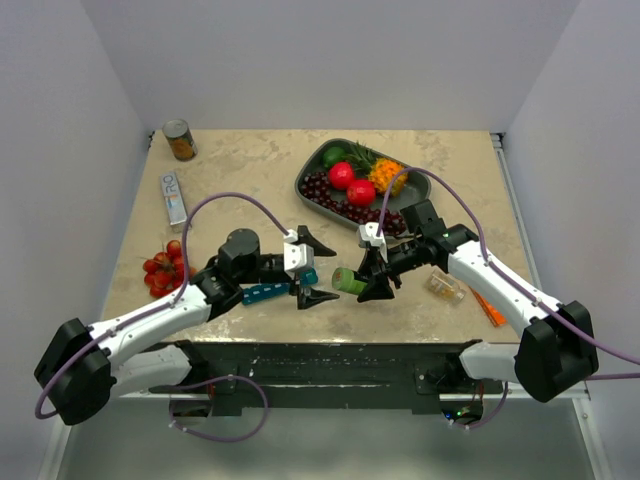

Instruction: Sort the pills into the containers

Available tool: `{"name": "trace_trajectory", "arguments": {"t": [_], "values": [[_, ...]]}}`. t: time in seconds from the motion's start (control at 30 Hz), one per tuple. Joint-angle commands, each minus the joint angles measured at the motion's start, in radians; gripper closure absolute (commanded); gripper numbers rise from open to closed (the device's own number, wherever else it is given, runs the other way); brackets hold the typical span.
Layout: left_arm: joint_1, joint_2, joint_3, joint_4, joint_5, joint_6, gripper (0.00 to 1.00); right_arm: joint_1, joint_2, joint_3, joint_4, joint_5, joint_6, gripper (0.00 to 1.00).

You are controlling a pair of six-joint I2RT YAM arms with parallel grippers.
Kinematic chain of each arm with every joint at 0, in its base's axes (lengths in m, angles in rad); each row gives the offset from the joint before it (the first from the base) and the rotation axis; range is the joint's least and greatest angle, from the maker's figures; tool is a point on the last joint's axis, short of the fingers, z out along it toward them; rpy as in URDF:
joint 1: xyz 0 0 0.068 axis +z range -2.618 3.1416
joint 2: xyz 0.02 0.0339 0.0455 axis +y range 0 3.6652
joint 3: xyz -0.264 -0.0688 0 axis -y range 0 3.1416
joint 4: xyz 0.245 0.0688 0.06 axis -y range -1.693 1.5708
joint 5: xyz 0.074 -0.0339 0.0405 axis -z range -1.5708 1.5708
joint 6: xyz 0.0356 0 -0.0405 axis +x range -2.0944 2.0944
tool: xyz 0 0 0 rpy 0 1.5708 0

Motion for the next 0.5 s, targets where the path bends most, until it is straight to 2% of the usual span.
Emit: {"name": "trace_trajectory", "arguments": {"t": [0.0,0.3,0.4,0.47], "values": [[-0.023,0.045,0.074,0.015,0.019,0.123,0.01,-0.002,-0.006,0.006,-0.006,-0.042,-0.006,1.00],[-0.036,0.099,0.095,-0.028,0.028,0.122,0.15,-0.002,-0.006,0.006,-0.006,-0.042,-0.006,1.00],[-0.034,0.114,0.104,-0.048,0.019,0.123,0.26,-0.001,-0.006,0.006,-0.005,-0.040,-0.006,1.00],[-0.034,0.125,0.118,-0.066,0.010,0.114,0.42,-0.001,-0.005,0.006,-0.005,-0.039,-0.006,1.00]]}}
